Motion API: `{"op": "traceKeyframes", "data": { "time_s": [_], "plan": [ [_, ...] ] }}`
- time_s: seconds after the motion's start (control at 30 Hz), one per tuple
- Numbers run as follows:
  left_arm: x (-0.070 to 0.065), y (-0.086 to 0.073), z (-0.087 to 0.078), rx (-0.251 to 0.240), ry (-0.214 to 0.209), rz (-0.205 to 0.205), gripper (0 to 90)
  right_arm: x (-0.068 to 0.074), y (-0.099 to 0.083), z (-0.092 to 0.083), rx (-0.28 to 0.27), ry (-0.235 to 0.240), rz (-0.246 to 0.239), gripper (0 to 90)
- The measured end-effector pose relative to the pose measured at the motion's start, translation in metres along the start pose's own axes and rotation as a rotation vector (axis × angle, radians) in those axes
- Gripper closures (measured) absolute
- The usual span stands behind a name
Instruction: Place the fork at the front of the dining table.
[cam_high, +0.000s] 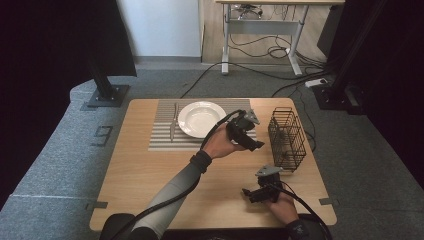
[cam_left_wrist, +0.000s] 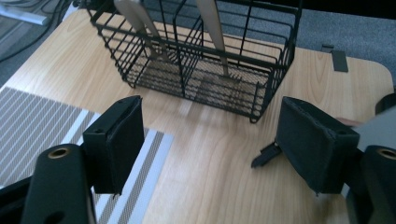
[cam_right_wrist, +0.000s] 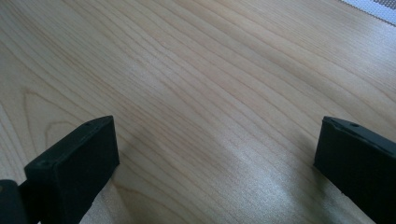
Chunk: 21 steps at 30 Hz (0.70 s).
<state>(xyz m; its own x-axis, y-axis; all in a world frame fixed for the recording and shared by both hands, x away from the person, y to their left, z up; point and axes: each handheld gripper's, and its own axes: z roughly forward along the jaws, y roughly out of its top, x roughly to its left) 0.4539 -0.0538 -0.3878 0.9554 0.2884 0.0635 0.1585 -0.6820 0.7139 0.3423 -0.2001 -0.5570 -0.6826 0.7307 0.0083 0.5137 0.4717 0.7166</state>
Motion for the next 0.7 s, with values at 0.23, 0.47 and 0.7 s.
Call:
{"op": "traceKeyframes", "data": {
  "time_s": [0.23,0.47,0.7],
  "plan": [
    [0.004,0.017,0.017,-0.004,-0.015,0.024,24.9,0.0,0.0,0.0,-0.001,0.001,-0.007,0.0],
    [0.01,0.031,0.031,-0.001,-0.029,0.029,28.1,0.0,0.0,0.0,-0.001,0.003,-0.011,0.0],
    [0.011,0.043,0.041,-0.012,-0.052,0.04,32.3,0.0,-0.001,-0.001,0.003,0.007,-0.015,0.0]
  ]
}}
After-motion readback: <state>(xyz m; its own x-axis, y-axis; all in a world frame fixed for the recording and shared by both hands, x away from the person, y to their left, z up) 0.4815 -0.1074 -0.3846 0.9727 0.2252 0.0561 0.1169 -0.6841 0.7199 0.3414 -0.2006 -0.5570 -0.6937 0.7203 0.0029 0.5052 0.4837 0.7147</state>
